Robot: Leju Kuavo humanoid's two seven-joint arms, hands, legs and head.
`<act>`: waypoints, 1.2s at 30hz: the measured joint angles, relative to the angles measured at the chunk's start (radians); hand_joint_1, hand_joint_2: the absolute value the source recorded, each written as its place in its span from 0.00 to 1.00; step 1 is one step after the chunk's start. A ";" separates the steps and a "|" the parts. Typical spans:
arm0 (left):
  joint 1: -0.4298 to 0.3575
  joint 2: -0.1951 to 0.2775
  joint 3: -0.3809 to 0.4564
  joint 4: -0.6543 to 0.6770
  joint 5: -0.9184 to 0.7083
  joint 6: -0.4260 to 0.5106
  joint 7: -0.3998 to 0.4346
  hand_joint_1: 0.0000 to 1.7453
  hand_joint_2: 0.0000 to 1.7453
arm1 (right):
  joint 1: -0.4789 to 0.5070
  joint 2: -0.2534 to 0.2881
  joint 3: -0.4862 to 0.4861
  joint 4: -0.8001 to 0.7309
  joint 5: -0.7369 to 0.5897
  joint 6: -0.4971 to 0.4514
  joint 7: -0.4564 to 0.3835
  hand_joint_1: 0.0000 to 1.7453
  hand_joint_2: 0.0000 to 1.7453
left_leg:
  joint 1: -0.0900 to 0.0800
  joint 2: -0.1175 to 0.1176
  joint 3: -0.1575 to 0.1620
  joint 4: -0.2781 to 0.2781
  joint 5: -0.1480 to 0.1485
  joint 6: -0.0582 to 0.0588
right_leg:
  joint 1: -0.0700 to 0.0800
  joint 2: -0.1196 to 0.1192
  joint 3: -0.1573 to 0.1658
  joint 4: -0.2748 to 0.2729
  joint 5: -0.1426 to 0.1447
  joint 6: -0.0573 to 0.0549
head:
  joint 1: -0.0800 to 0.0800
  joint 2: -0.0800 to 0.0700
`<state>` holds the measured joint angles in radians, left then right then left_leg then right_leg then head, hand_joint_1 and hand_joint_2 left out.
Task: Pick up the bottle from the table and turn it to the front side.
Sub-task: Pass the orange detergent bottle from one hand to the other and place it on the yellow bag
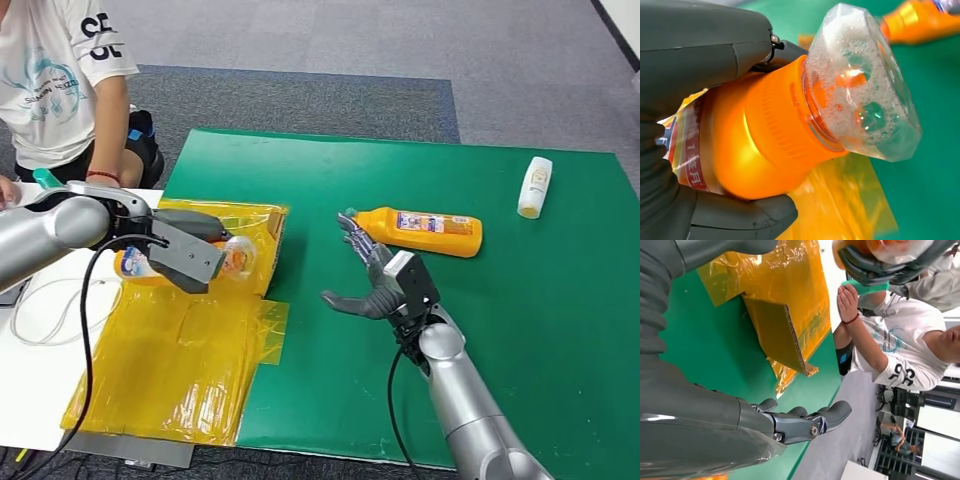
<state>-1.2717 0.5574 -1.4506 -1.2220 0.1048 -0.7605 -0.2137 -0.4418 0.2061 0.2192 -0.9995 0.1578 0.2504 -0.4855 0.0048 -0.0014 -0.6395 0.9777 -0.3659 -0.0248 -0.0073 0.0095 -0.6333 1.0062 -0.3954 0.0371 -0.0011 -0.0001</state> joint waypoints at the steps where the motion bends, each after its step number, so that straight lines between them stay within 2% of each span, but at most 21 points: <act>1: 0.000 -0.004 -0.008 0.010 0.013 -0.020 -0.006 1.00 1.00 | -0.003 0.003 0.000 0.004 0.003 0.003 -0.001 0.00 1.00 | 0.000 0.000 0.000 0.000 0.000 0.000 | 0.000 0.000 0.000 0.000 0.000 0.000 | 0.000 0.000; 7: 0.014 -0.028 -0.051 0.076 0.077 -0.072 -0.050 1.00 1.00 | -0.032 0.025 0.010 0.036 0.006 0.011 -0.004 0.00 1.00 | 0.000 0.000 0.000 0.000 0.000 0.000 | 0.000 0.000 0.000 0.000 0.000 0.000 | 0.000 0.000; 17: 0.066 -0.042 -0.060 0.132 0.125 0.026 -0.186 1.00 1.00 | -0.037 0.033 0.025 0.059 0.005 0.007 -0.010 0.00 1.00 | 0.000 0.000 0.000 0.000 0.000 0.000 | 0.000 0.000 0.000 0.000 0.000 0.000 | 0.000 0.000; 29: 0.115 -0.037 -0.017 0.151 0.075 0.057 -0.195 1.00 1.00 | -0.035 0.033 0.036 0.060 0.002 0.001 -0.010 0.00 1.00 | 0.000 0.000 -0.001 0.000 0.000 0.000 | 0.000 0.000 -0.001 0.000 0.000 0.000 | 0.000 0.000; 30: 0.115 -0.037 -0.016 0.152 0.071 0.055 -0.192 0.96 1.00 | -0.035 0.033 0.038 0.060 0.002 0.001 -0.010 0.00 1.00 | 0.000 0.000 -0.001 0.000 0.000 0.000 | 0.000 0.000 -0.001 0.000 0.000 0.000 | 0.000 0.000; 33: 0.116 -0.036 -0.016 0.156 0.066 0.049 -0.186 0.21 1.00 | -0.035 0.033 0.042 0.060 0.001 0.001 -0.010 0.00 1.00 | 0.000 0.000 -0.001 0.000 0.000 0.000 | 0.000 0.000 -0.001 0.000 0.000 0.000 | 0.000 0.000; 34: 0.116 -0.036 -0.016 0.157 0.066 0.048 -0.185 0.00 1.00 | -0.035 0.033 0.042 0.060 0.001 0.001 -0.010 0.00 1.00 | 0.000 0.000 -0.001 0.000 0.000 0.000 | 0.000 0.000 -0.001 0.000 0.000 0.000 | 0.000 0.000; 36: 0.116 -0.035 -0.015 0.159 0.064 0.046 -0.180 0.00 1.00 | -0.035 0.033 0.043 0.060 0.002 0.000 -0.010 0.00 1.00 | 0.000 0.000 -0.001 0.000 0.000 0.000 | 0.000 0.000 -0.001 0.000 0.000 0.000 | 0.000 0.000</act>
<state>-1.1554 0.5220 -1.4657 -1.0625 0.1686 -0.7143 -0.3936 -0.4767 0.2392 0.2621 -0.9400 0.1594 0.2509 -0.4952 0.0048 -0.0015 -0.6404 0.9777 -0.3656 -0.0252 -0.0073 0.0093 -0.6340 1.0062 -0.3954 0.0370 -0.0011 -0.0002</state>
